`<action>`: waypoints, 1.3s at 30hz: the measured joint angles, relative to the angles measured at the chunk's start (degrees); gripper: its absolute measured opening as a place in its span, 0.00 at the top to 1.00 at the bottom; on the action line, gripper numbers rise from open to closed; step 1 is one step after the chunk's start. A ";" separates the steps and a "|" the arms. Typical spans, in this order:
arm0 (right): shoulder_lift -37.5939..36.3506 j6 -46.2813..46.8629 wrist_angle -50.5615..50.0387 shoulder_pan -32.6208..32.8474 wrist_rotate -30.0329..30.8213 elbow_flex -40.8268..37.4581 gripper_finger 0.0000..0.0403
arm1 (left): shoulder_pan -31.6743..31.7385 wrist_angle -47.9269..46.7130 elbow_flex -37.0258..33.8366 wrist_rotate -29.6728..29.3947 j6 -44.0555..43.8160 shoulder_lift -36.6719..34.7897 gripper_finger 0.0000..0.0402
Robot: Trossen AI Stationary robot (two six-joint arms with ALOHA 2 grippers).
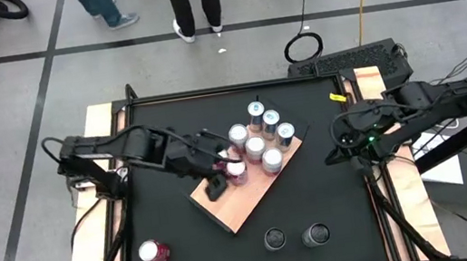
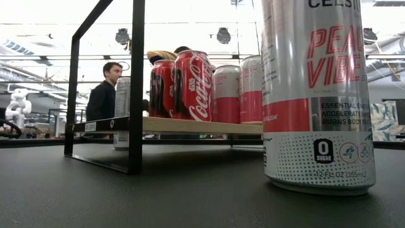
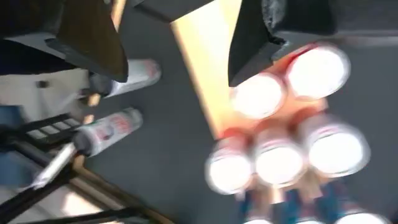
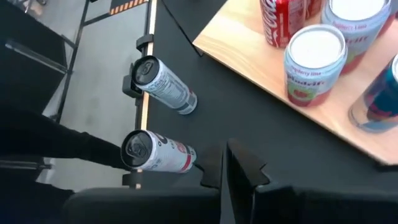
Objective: Place canned beverage on shelf
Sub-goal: Put the red white soda can on the shelf aligned with the other red white soda cans
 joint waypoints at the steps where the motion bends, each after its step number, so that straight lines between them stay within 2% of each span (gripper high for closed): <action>1: 0.47 1.03 0.04 0.00 -0.01 0.00 1.00 | -0.02 -2.67 0.00 -0.77 -0.01 -0.78 0.34; 7: 1.81 5.46 0.07 0.00 0.22 0.00 1.00 | -0.54 -15.96 0.02 -0.78 -0.20 -3.66 0.41; 11: 2.33 7.85 0.20 0.00 0.24 0.00 1.00 | -1.72 -19.67 0.02 -0.73 -0.15 -4.48 0.42; 15: 2.24 9.54 0.01 0.00 0.22 0.00 1.00 | -3.14 -20.01 0.02 -0.94 1.85 -4.50 0.42; 18: 2.26 9.75 -0.92 0.00 1.20 0.00 1.00 | -3.66 -20.15 -0.27 -3.34 4.51 -4.50 0.42; 23: 2.24 11.63 -0.74 0.00 2.99 0.00 1.00 | -3.25 -19.36 -3.13 -3.90 4.17 -5.03 0.42; 32: 2.26 12.81 -0.76 0.00 2.95 0.00 1.00 | -10.44 -13.69 -3.61 -4.47 -4.41 -5.06 0.42; 39: 2.24 12.81 -0.74 0.00 2.95 -0.02 1.00 | -18.04 -12.93 -3.61 -6.39 -15.40 -5.03 0.42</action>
